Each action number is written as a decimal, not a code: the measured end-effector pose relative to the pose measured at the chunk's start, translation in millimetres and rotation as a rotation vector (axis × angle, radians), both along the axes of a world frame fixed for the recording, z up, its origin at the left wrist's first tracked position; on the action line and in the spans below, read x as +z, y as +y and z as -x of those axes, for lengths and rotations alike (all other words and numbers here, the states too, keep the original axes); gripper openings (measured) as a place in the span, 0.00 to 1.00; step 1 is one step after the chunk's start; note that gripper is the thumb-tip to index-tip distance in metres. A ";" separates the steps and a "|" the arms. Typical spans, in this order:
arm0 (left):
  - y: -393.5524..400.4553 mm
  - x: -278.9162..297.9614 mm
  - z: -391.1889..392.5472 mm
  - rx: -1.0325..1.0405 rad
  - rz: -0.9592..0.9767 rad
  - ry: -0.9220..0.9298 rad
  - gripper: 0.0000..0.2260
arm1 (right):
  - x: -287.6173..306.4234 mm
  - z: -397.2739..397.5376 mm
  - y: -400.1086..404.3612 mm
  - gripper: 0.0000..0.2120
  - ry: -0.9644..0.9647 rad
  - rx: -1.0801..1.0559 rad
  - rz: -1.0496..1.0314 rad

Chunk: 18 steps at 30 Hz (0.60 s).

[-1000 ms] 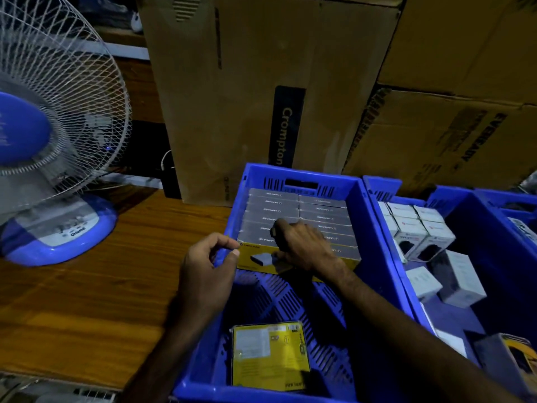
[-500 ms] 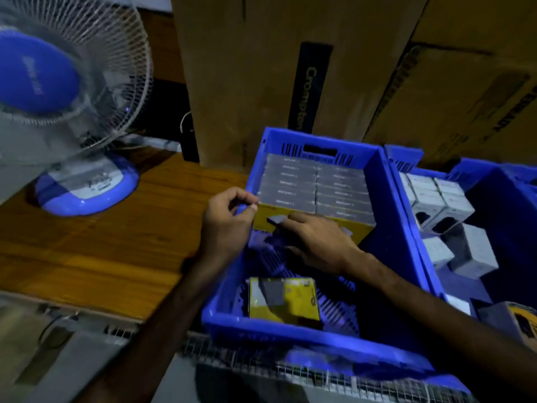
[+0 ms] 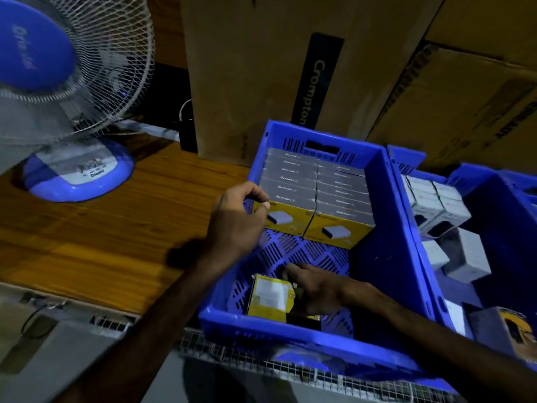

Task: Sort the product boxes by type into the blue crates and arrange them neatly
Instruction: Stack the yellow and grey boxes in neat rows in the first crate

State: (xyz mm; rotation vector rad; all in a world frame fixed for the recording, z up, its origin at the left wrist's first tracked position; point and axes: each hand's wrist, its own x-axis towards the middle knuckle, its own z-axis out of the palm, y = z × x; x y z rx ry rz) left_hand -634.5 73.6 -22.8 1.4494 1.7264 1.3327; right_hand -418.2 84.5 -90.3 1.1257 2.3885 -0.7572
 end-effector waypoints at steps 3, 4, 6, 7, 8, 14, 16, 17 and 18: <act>-0.3 1.7 -0.4 0.003 -0.002 0.017 0.06 | 9.3 -2.5 6.6 0.27 0.157 -0.113 0.148; -0.3 2.4 -1.1 0.000 -0.009 0.025 0.05 | 14.4 -3.7 8.8 0.26 0.211 -0.140 0.187; -1.4 4.0 -2.0 -0.002 -0.027 0.043 0.04 | 27.1 -7.0 11.6 0.25 0.306 -0.214 0.271; -1.3 4.1 -2.0 -0.003 -0.036 0.046 0.06 | 34.8 -9.3 12.5 0.26 0.356 -0.256 0.294; -1.9 4.5 -1.7 -0.009 -0.044 0.046 0.06 | 43.6 -11.6 13.1 0.26 0.413 -0.299 0.306; -8.1 7.1 -5.0 -0.094 -0.120 0.110 0.12 | 92.3 -29.9 17.0 0.21 0.692 -0.597 0.125; -11.3 10.3 -7.9 -0.111 -0.137 0.137 0.16 | 105.3 -30.0 12.8 0.21 0.775 -0.733 0.112; -12.3 12.7 -9.9 -0.131 -0.145 0.148 0.18 | 110.8 -29.7 9.6 0.22 0.814 -0.788 0.093; -13.3 14.5 -11.5 -0.164 -0.157 0.161 0.20 | 115.5 -28.0 5.9 0.23 0.859 -0.832 0.071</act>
